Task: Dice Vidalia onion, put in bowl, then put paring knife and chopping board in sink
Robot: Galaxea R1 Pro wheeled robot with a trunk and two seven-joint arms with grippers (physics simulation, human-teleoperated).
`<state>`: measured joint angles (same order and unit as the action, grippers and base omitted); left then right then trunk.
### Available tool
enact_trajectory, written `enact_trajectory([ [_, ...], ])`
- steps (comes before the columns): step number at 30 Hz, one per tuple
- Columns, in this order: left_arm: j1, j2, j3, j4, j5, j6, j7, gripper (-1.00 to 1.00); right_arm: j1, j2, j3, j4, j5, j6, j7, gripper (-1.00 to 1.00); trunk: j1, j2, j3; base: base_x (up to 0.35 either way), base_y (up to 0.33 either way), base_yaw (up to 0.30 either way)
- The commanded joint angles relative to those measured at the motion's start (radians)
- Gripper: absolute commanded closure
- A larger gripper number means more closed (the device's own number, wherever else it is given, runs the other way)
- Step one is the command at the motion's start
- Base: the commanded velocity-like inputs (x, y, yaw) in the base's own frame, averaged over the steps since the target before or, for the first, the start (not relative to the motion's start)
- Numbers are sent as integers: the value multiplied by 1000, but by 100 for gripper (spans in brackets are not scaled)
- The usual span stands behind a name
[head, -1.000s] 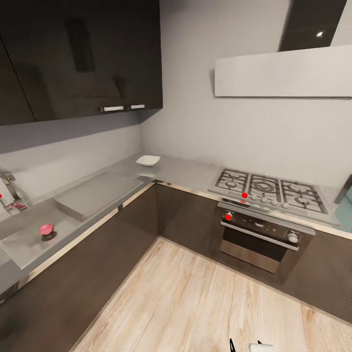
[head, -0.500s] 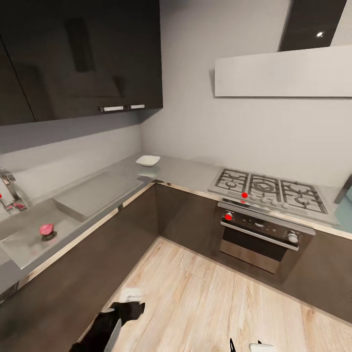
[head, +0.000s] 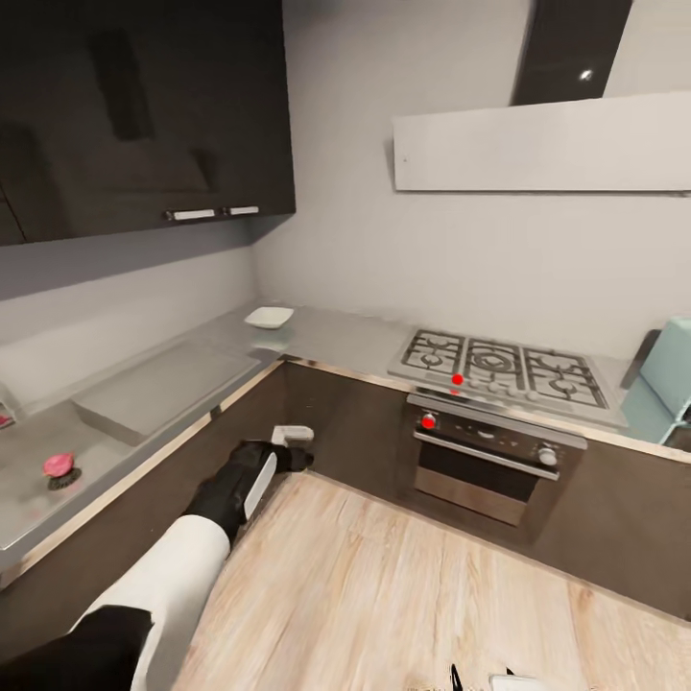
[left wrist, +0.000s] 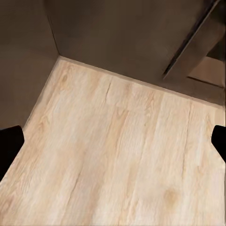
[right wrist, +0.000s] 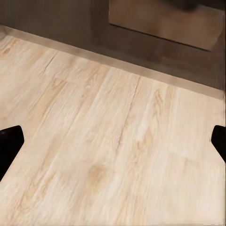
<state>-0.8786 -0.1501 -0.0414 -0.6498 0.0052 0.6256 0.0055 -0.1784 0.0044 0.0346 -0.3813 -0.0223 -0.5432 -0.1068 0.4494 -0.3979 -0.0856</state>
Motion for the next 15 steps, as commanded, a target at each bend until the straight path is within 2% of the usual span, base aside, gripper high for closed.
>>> enact_trajectory([
  [1,-33,-1,-2,8,1,8,1,-100,-1,0,4,1,-2,-3,-5,-100,1,-2,-2,0,0,-284],
  [4,-138,-4,-2,20,3,51,1,-100,-1,0,4,1,-2,-3,-5,-100,1,-2,-1,0,0,-285],
  [5,-199,-4,-2,23,3,95,2,-100,-1,0,4,1,-2,-3,-5,-100,1,-2,0,0,0,-283],
  [7,-253,-2,-1,29,3,124,2,-100,-1,0,4,1,-2,-3,-5,-100,1,-2,1,0,0,-250],
  [9,-342,12,0,54,1,147,3,-100,-1,0,5,1,-2,-3,-6,-100,1,-2,1,0,0,-80],
  [15,-374,65,8,51,1,156,1,-100,-1,0,5,1,-2,-3,-7,-100,1,-2,1,0,0,-13],
])
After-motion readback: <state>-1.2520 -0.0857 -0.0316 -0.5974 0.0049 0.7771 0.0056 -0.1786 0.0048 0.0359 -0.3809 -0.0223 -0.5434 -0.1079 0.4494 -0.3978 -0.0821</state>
